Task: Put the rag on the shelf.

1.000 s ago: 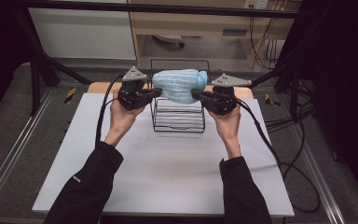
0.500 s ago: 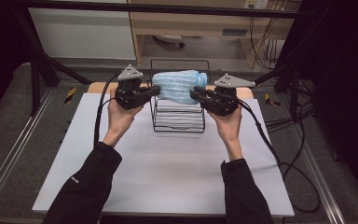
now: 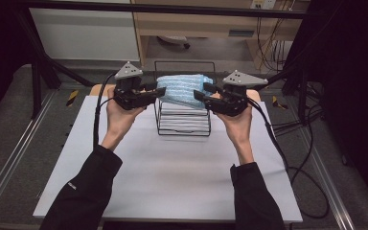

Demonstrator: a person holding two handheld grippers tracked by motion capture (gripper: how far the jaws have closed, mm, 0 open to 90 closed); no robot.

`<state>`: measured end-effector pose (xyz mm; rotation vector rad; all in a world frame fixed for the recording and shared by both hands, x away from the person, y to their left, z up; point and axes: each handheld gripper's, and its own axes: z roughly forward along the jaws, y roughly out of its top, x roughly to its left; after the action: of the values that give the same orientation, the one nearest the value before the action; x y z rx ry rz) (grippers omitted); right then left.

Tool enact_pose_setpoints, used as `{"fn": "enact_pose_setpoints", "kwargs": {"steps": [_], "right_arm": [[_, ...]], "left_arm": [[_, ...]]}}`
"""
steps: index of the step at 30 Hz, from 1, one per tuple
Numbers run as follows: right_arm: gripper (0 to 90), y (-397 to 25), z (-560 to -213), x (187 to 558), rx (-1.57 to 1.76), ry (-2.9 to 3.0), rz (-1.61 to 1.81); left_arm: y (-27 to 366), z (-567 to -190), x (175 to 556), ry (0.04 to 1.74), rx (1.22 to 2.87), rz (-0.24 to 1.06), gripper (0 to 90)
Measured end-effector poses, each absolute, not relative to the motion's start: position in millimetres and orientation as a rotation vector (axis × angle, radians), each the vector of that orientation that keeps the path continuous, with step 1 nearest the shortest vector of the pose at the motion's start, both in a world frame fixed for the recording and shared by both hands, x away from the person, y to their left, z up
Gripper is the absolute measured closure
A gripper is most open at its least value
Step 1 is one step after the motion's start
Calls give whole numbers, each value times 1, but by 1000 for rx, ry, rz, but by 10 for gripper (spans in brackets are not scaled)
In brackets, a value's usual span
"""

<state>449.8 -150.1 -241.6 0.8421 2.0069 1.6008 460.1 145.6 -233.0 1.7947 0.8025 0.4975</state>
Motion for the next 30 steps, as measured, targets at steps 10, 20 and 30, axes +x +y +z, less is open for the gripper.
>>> {"fn": "enact_pose_setpoints", "kwargs": {"steps": [10,20,30], "right_arm": [[277,-158,-231,441,845,1997,1624],[75,-176,-244,428,865,2015,1609],[20,-198,-285,415,922,2074,1582]], "left_arm": [[164,-230,452,807,1795,519,359],[191,-258,434,809,1848,540,205],[222,-305,419,851,1864,476,157]]}}
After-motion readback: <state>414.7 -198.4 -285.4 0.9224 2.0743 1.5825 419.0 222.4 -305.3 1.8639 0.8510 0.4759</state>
